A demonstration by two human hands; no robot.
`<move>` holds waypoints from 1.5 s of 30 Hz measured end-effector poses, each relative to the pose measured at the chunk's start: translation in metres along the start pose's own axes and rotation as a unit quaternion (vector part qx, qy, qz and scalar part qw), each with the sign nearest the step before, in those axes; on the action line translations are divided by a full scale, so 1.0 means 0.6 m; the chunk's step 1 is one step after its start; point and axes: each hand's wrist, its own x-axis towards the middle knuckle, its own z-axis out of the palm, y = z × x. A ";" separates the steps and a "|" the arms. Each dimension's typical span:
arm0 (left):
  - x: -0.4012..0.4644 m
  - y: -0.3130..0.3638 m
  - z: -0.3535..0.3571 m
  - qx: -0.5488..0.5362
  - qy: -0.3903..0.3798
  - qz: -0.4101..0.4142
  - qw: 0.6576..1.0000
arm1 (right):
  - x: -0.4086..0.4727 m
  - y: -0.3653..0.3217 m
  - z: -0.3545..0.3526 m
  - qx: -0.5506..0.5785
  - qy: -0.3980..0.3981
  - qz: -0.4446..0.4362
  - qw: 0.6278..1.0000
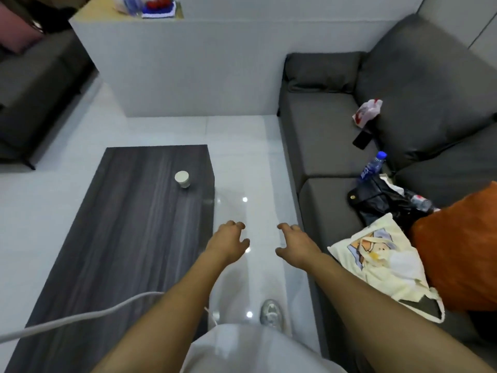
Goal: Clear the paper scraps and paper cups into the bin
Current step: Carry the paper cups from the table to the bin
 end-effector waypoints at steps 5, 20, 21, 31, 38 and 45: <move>0.085 -0.021 -0.050 -0.036 0.020 -0.073 0.996 | 0.138 -0.036 -0.070 -0.043 -0.032 -0.051 0.997; 0.342 -0.243 -0.226 -0.112 0.057 -0.217 0.968 | 0.535 -0.302 -0.117 -0.117 -0.113 -0.170 0.972; 0.357 -0.259 -0.240 -0.114 0.063 -0.222 0.966 | 0.558 -0.323 -0.119 -0.120 -0.114 -0.177 0.970; 0.422 -0.372 -0.305 -0.184 0.075 -0.311 0.929 | 0.715 -0.468 -0.099 -0.190 -0.179 -0.228 0.938; 0.455 -0.415 -0.288 -0.253 0.077 -0.398 0.878 | 0.823 -0.536 -0.065 -0.251 -0.245 -0.272 0.896; 0.523 -0.457 -0.243 -0.293 0.059 -0.457 0.838 | 0.920 -0.565 -0.014 -0.299 -0.250 -0.294 0.873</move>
